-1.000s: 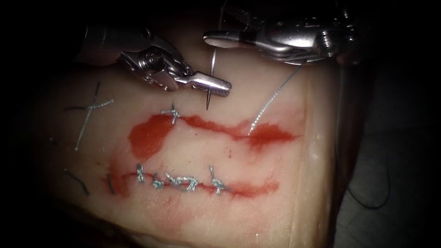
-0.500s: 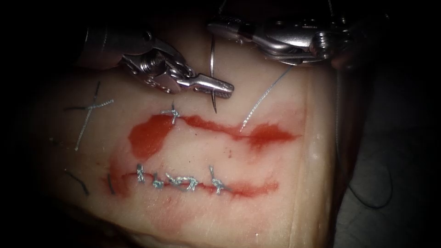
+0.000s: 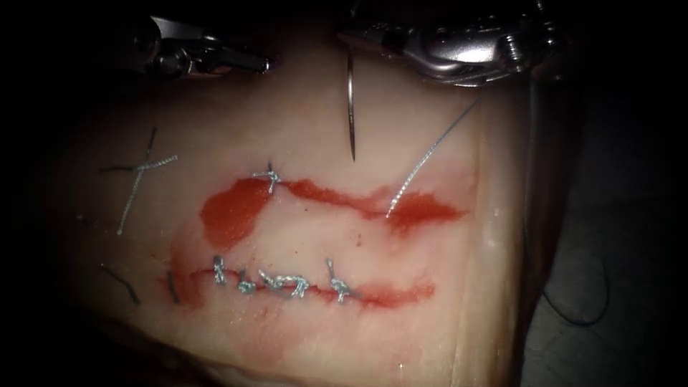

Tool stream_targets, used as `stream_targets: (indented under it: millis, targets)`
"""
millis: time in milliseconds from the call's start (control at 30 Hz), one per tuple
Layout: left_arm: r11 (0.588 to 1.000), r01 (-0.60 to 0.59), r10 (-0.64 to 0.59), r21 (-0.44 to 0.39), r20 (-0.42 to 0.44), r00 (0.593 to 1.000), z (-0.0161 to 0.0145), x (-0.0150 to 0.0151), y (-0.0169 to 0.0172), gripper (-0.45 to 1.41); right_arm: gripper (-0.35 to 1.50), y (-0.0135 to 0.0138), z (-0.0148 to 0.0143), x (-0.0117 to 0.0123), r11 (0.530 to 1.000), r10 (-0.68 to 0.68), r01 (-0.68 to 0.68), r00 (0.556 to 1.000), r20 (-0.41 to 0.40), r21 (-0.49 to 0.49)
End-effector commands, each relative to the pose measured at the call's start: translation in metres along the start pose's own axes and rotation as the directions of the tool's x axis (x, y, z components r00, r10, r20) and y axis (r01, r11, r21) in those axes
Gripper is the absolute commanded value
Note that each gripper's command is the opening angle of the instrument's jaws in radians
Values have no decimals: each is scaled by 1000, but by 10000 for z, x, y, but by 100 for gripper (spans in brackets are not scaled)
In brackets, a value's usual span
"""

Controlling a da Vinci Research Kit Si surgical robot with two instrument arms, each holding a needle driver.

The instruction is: Wound Closure

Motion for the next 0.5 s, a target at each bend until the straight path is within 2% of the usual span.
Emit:
stream_targets:
  millis: [33,67,100,167,200,233,300,400,433,467,500]
  targets:
    - [998,-26,26,-61,-11,1000,1,7,7,140,-35,4,16,2,1000,1,-1,1000,23,15]
    - [994,-44,42,-97,-22,999,-2,14,8,138,-35,7,18,1,1000,1,-2,1000,20,22]
    - [992,-49,45,-112,-32,998,-5,22,8,108,-35,9,20,0,999,2,-3,1000,20,37]
    - [995,-73,67,-64,-92,994,-13,44,6,37,-35,19,27,-4,995,5,-5,1000,0,96]
    - [996,-75,70,-40,-113,991,-15,52,5,22,-35,23,29,-6,993,7,-6,1000,-7,117]
    - [991,-132,128,-28,-124,984,-16,65,1,25,-35,36,33,-10,985,-54,56,998,-13,163]
    - [987,-161,156,-21,-131,979,-12,81,-5,12,-35,57,36,-18,965,-156,161,987,-42,208]
    - [940,-341,335,-14,-144,931,7,99,-11,17,-35,78,34,-25,930,-257,274,961,-100,243]
    - [936,-353,349,7,-155,924,13,103,-12,5,-35,82,33,-26,916,-287,309,951,-120,258]
    - [929,-370,369,25,-162,915,16,106,-12,-25,-35,86,31,-28,893,-333,359,933,-138,273]
    - [910,-413,413,37,-179,893,24,113,-14,-45,-35,92,27,-29,869,-391,414,910,-136,272]
